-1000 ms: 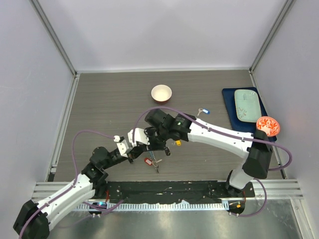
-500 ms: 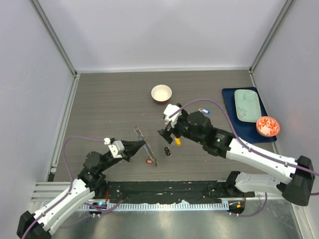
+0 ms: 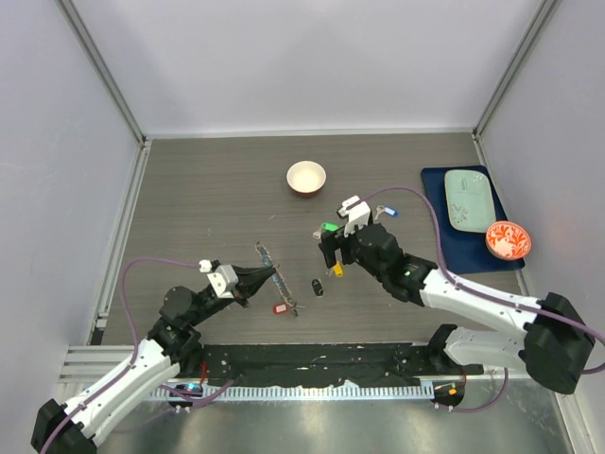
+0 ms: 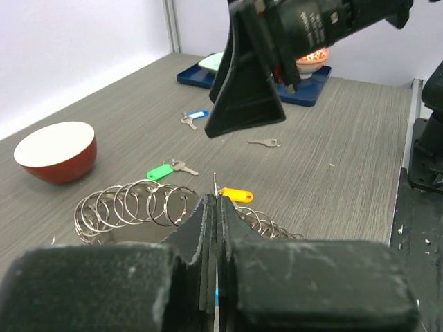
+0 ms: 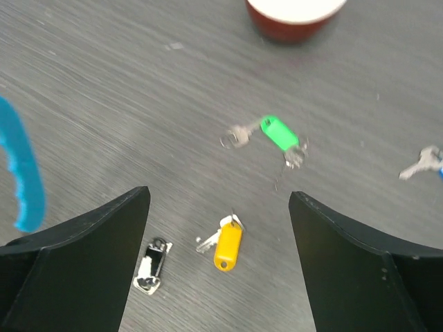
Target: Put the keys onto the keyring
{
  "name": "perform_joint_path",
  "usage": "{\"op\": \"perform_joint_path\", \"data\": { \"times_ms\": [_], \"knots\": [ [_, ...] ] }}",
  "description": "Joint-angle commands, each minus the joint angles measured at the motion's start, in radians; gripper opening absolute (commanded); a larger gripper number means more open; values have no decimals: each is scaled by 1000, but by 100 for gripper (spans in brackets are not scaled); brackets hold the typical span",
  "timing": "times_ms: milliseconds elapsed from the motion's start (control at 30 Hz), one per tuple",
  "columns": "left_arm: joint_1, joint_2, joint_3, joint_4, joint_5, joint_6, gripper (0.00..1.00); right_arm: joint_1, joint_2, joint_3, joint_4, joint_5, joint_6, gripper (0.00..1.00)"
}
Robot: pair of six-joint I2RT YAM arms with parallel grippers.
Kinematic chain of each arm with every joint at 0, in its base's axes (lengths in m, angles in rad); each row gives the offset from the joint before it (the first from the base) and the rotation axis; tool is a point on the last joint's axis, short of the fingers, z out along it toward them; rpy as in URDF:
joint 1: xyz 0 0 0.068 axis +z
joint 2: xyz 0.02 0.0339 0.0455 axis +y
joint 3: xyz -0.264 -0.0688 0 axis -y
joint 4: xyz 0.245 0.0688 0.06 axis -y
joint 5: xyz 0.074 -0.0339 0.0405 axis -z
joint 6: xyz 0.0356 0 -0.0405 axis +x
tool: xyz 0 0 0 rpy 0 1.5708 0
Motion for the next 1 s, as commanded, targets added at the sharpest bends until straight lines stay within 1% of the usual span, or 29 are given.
{"op": "perform_joint_path", "data": {
  "times_ms": [0, 100, 167, 267, 333, 367, 400, 433, 467, 500, 533, 567, 633, 733, 967],
  "knots": [
    [-4, 10, -85, 43, -21, -12, 0, -38, 76, -20, 37, 33, 139, 87],
    [-3, 11, -84, 41, -24, -10, 0, -63, 155, 6, -3, -1, 165, 79],
    [-4, 11, -84, 38, -25, -10, 0, -76, 221, 66, -56, -12, 168, 76],
    [-3, 17, -78, 34, -25, -10, 0, -86, 296, 153, -202, -27, 156, 70],
    [-3, 21, -78, 32, -27, -10, 0, -92, 350, 224, -263, -39, 148, 68],
    [-3, 21, -78, 32, -25, -10, 0, -93, 366, 244, -314, -41, 145, 63],
    [-4, 23, -76, 34, -27, -10, 0, -93, 376, 268, -331, -59, 143, 61],
    [-3, 24, -76, 32, -25, -10, 0, -93, 387, 269, -333, -68, 140, 58],
    [-4, 23, -76, 34, -25, -10, 0, -95, 393, 263, -331, -76, 140, 53],
    [-4, 23, -75, 32, -25, -10, 0, -95, 404, 255, -319, -82, 142, 51],
    [-3, 23, -76, 32, -27, -10, 0, -98, 407, 238, -308, -91, 139, 46],
    [-4, 21, -75, 32, -25, -10, 0, -98, 409, 226, -298, -105, 140, 44],
    [-3, 21, -75, 27, -28, -12, 0, -98, 404, 188, -243, -124, 143, 37],
    [-4, 20, -75, 26, -28, -12, 0, -98, 410, 166, -207, -110, 142, 34],
    [-3, 21, -73, 24, -28, -13, 0, -98, 433, 121, -131, -96, 128, 33]
  ]
}}
